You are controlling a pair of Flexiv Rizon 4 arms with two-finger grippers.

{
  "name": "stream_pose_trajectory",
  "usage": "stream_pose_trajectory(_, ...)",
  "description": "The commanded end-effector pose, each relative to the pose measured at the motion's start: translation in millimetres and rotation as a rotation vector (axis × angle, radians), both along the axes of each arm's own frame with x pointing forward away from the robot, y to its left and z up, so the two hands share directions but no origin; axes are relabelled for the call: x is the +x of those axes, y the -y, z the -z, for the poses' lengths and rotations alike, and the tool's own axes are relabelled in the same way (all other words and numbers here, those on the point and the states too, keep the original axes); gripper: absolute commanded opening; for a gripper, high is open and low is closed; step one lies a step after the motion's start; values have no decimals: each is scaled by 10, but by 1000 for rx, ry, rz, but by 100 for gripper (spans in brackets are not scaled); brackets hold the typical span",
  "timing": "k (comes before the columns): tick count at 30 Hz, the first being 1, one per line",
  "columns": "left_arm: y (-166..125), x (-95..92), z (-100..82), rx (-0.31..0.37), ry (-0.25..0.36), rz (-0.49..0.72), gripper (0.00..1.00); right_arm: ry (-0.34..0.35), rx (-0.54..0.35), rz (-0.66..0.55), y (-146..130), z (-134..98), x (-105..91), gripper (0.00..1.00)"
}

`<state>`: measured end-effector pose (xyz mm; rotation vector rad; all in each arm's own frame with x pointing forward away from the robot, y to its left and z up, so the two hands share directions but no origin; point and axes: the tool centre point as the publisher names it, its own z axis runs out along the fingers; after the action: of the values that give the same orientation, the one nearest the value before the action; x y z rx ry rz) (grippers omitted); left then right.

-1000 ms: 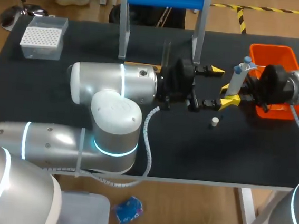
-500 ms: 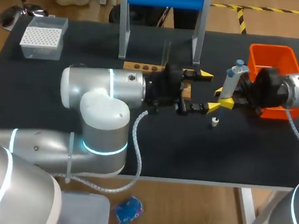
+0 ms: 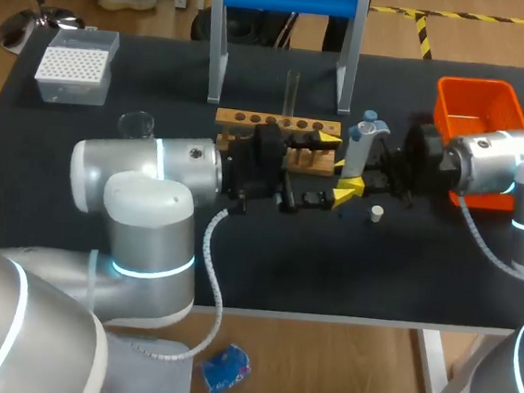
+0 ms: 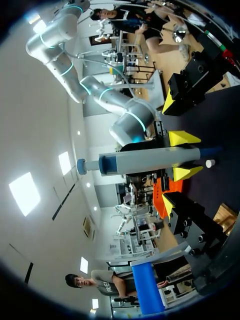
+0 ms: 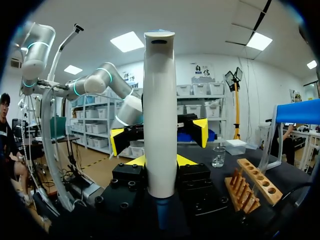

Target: Invert the test tube, pick up the pipette, mount the tip to pipette, aspirate from beaker and dispense into the tube, eject the tip, return the pipette, and cap with the stopper.

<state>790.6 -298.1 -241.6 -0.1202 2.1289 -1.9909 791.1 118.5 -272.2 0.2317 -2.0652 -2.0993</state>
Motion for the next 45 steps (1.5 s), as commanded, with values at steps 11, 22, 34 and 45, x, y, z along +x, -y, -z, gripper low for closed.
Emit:
stream_pose_trajectory(11, -162, -67, -10, -8, 0, -9, 100, -2, 5, 5, -100, 39, 2, 0)
stream_pose_trajectory(22, -162, -67, -10, -8, 0, -9, 100, 0, 6, 2, -147, 58, -10, 0)
stream_pose_trajectory(34, -162, -67, -10, -8, 0, -9, 100, 7, 15, -18, -354, 95, -63, 0)
stream_pose_trajectory(45, -162, -67, -10, -8, 0, -9, 100, 41, -16, 13, -435, 179, -42, 0)
